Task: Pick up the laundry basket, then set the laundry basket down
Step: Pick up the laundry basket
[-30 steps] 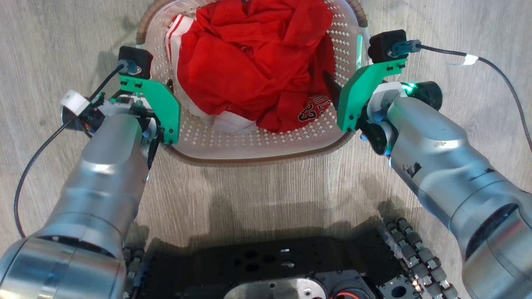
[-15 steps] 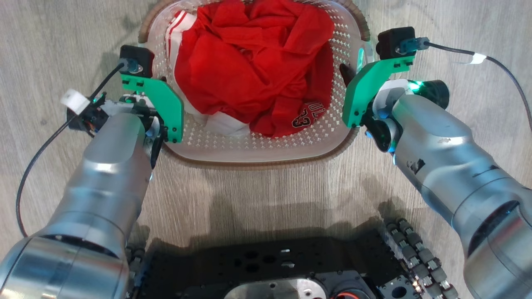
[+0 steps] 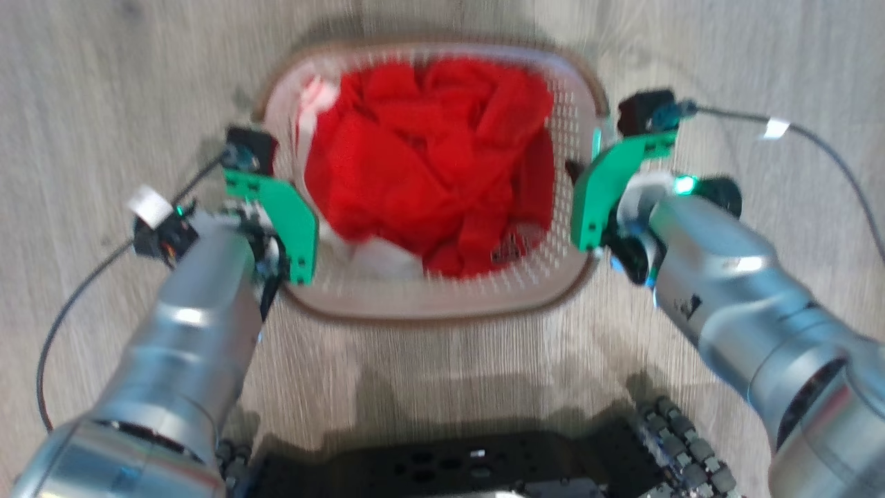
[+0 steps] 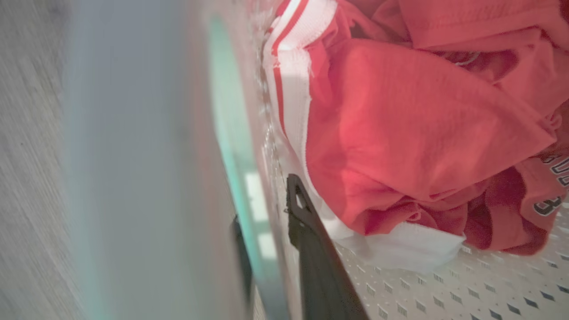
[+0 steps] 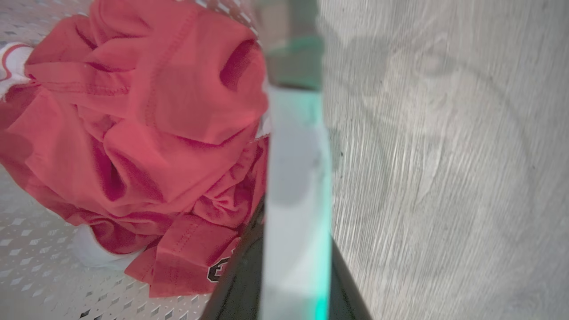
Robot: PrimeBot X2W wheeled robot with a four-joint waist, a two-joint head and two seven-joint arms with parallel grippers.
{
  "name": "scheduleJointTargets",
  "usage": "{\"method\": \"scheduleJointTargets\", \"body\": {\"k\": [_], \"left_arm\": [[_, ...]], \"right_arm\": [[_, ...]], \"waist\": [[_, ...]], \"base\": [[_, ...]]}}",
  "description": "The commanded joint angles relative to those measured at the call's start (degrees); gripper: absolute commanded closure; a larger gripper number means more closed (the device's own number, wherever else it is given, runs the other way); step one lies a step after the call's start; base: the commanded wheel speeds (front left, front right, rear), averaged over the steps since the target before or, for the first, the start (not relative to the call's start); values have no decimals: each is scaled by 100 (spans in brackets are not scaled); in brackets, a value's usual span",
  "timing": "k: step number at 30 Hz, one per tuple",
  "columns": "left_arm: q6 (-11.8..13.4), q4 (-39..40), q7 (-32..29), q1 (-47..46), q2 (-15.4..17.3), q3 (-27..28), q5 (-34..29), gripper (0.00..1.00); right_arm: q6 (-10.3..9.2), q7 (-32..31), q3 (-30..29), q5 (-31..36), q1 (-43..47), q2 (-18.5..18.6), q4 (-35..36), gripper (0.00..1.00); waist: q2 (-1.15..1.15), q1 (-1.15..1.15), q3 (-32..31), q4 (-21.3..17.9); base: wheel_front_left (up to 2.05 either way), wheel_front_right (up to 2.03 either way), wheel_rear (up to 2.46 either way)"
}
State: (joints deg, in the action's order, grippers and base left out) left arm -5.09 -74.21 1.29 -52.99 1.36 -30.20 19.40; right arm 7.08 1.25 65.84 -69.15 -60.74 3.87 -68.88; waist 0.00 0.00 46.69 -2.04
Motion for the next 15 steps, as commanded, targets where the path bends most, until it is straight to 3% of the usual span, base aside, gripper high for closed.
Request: {"method": "scheduleJointTargets", "body": {"k": [1, 15], "left_arm": [[-18, 34, -27, 207, 153, -82, -61, 100], [-234, 127, -819, 984, 152, -724, 524, 100]], "right_arm": [[41, -31, 130, 40, 318, -67, 60, 100], [41, -1261, 463, -298, 1062, -12, 127, 100]], "waist": [[0, 0, -275, -16], [0, 0, -2065, -96]], "base": [[0, 0, 0], [0, 0, 0]]}}
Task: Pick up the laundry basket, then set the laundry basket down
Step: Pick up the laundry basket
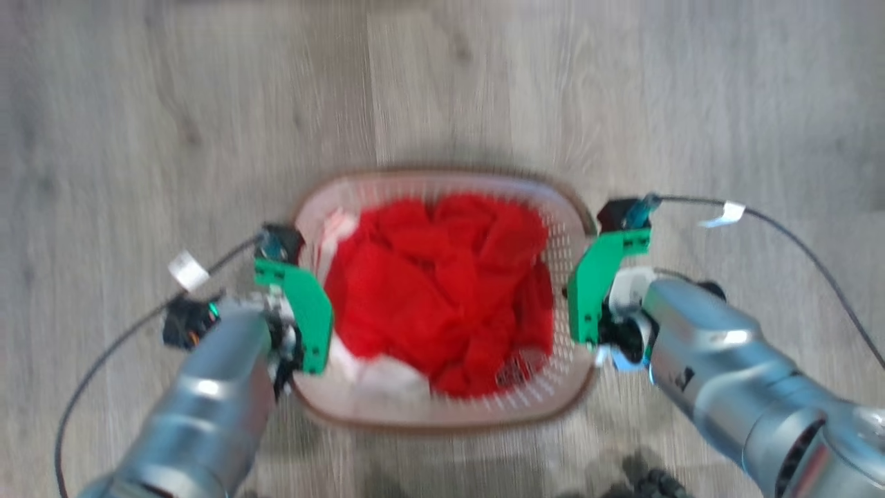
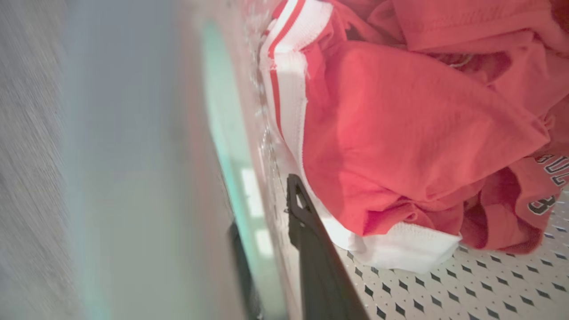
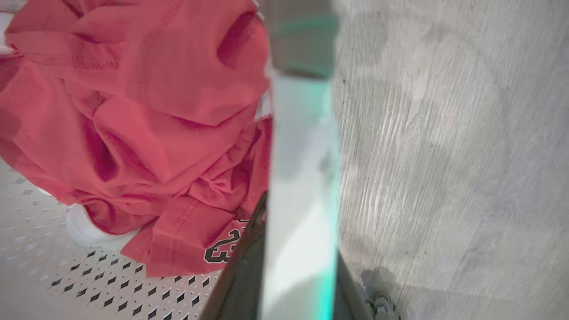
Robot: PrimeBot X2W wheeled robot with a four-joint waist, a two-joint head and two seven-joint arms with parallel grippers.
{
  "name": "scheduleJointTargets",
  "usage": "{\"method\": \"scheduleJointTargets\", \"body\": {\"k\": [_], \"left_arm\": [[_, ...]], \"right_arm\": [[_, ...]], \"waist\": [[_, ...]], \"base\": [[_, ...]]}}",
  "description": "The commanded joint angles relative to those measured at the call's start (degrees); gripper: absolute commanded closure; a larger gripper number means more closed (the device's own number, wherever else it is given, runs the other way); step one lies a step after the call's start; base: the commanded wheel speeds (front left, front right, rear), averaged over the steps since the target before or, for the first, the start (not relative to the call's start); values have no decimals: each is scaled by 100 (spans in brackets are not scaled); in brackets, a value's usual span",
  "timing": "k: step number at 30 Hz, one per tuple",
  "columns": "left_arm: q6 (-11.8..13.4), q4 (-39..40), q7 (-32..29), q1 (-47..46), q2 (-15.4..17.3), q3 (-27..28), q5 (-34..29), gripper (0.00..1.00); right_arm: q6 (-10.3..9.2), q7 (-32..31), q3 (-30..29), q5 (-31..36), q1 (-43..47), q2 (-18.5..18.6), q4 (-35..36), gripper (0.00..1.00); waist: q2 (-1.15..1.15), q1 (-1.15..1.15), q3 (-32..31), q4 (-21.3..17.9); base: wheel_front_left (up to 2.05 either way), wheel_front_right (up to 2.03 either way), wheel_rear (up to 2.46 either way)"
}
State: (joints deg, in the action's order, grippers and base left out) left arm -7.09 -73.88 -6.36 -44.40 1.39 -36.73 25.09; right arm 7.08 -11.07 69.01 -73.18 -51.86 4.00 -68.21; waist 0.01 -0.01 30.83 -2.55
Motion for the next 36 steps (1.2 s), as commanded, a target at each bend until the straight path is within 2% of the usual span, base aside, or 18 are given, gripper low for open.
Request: {"method": "scheduleJointTargets", "body": {"k": [1, 15, 24, 36], "left_arm": [[-35, 171, -186, 207, 149, -143, 52, 100], [-39, 911, -1599, 882, 165, -1353, 1334, 100], [-39, 932, -1639, 1099, 346, -1754, 1958, 100], [-39, 906, -1762, 1266, 428, -2129, 2438, 100]], "right_arm": [[41, -91, 172, 121, 200, -30, 55, 100], [41, -811, 310, -19, 541, 44, 249, 100], [41, -858, 358, -8, 653, 110, 367, 100], [41, -1037, 398, 76, 711, 64, 370, 100]], "waist": [[-1, 1, -595, -50], [-1, 1, -2109, 205], [-1, 1, -2771, 354], [-1, 1, -3088, 489]], "base": [[0, 0, 0], [0, 0, 0], [0, 0, 0], [0, 0, 0]]}}
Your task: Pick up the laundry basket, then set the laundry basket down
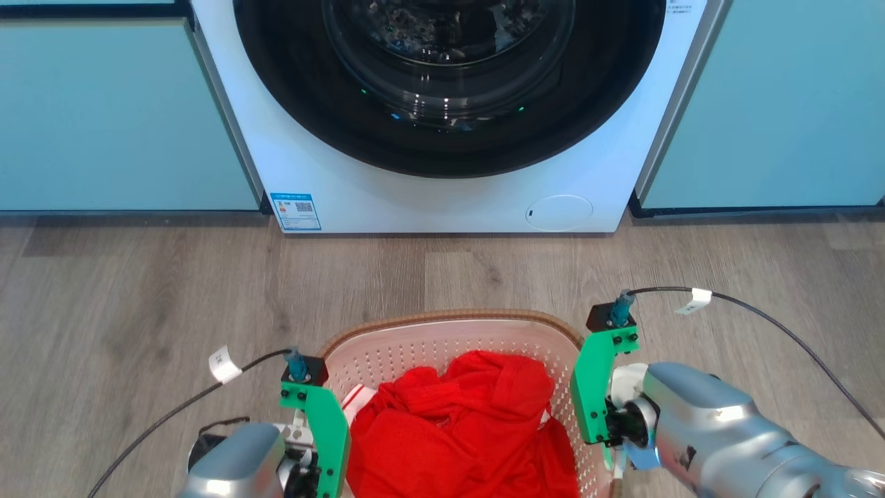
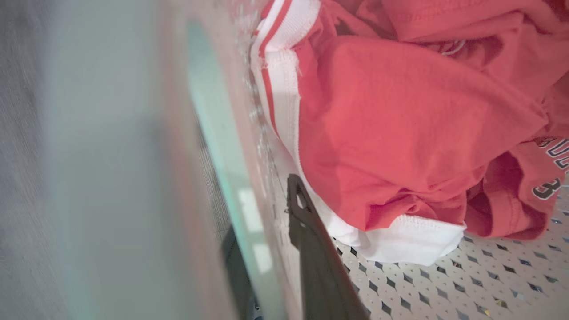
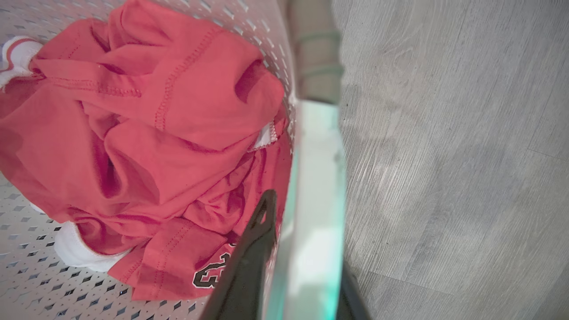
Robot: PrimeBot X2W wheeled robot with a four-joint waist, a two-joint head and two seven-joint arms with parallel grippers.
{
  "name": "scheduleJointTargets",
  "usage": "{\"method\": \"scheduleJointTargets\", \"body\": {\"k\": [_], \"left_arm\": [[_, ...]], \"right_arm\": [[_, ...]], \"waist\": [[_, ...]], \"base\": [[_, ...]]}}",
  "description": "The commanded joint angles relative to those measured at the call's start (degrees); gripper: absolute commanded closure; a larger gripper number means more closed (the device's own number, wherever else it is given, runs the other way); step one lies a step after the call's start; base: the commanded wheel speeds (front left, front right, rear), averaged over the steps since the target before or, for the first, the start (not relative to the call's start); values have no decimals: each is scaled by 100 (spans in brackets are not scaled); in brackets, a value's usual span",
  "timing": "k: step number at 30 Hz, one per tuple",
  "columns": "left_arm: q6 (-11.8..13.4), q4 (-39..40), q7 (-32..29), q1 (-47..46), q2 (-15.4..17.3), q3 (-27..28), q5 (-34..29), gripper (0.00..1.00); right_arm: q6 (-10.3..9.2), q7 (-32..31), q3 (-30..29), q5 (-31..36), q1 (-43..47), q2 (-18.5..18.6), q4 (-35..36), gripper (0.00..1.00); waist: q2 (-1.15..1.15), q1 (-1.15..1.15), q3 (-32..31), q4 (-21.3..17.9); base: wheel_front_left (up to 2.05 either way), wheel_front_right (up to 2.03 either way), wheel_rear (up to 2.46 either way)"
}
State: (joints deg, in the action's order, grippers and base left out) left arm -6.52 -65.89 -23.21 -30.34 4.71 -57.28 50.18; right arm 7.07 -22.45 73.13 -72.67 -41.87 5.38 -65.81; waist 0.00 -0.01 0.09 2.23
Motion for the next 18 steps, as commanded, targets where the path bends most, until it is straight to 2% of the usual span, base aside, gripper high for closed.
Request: {"method": "scheduleJointTargets", "body": {"k": [1, 18], "left_arm": [[-96, 107, -72, -145, 100, -105, -41, 100], [-96, -52, 67, -284, 123, -467, 364, 100]], "right_arm": [[42, 99, -12, 13, -276, -83, 136, 100], [42, 140, 5, -22, -275, -117, 112, 100]], "waist": [[0, 1, -28, 20], [0, 1, -94, -21]], "base": [[0, 0, 0], [0, 0, 0]]}}
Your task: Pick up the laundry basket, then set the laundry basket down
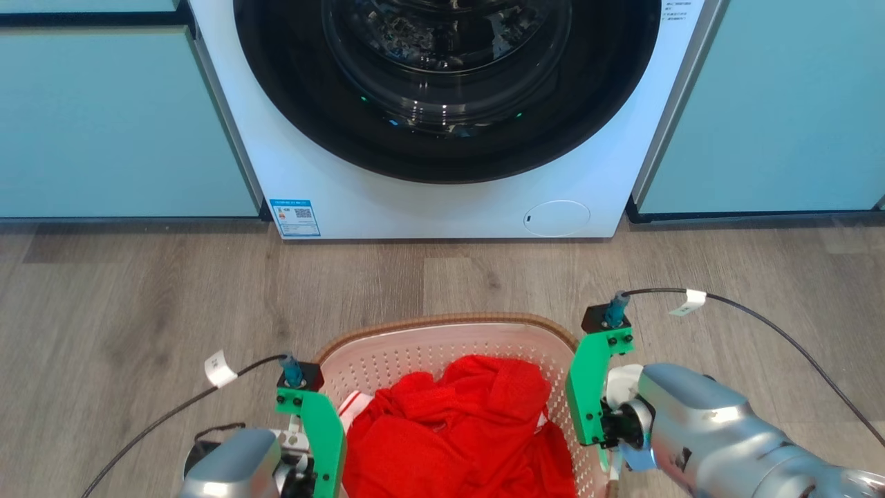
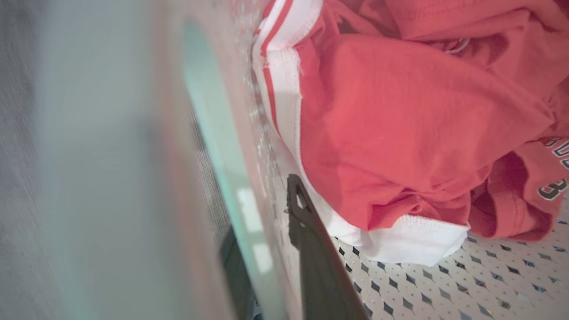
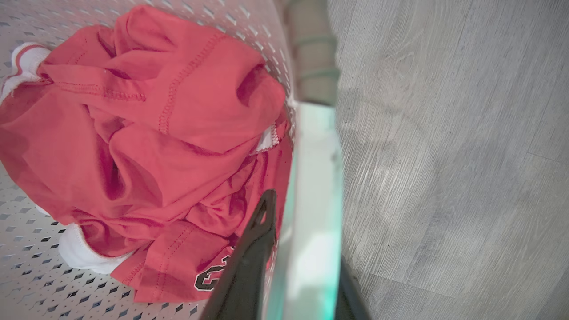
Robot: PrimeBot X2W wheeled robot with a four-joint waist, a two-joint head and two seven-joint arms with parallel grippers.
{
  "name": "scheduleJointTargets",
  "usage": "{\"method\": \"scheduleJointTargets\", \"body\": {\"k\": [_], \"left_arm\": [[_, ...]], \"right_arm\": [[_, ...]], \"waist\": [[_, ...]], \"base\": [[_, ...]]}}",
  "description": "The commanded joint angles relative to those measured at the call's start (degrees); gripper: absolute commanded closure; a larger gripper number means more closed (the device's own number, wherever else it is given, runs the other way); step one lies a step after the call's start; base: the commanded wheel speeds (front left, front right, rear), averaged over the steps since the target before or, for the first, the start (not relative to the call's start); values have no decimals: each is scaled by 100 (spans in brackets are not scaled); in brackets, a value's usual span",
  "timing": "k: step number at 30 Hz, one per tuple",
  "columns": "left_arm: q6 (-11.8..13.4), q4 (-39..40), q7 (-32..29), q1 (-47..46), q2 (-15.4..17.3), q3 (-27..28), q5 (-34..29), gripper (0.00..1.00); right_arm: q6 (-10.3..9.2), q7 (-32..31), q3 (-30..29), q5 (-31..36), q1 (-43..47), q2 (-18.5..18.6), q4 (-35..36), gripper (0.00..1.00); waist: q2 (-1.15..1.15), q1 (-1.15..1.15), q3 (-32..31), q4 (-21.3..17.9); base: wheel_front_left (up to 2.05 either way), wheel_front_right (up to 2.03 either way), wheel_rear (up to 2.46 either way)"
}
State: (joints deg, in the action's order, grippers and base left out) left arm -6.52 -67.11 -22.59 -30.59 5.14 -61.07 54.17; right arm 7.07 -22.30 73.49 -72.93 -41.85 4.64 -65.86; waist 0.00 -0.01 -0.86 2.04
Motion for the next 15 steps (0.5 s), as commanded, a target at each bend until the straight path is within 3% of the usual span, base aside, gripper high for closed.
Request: {"method": "scheduleJointTargets", "body": {"k": [1, 15], "left_arm": [[-96, 64, 11, -267, 77, -106, -14, 100], [-97, -2, 104, -338, 63, -349, 234, 100]], "right_arm": [[42, 127, -31, 1, -283, -42, 115, 100], [42, 132, -23, 4, -324, -17, 107, 100]], "waist": [[0, 1, 1, -2], [0, 1, 5, 30]], "base": [[0, 0, 0], [0, 0, 0]]}}
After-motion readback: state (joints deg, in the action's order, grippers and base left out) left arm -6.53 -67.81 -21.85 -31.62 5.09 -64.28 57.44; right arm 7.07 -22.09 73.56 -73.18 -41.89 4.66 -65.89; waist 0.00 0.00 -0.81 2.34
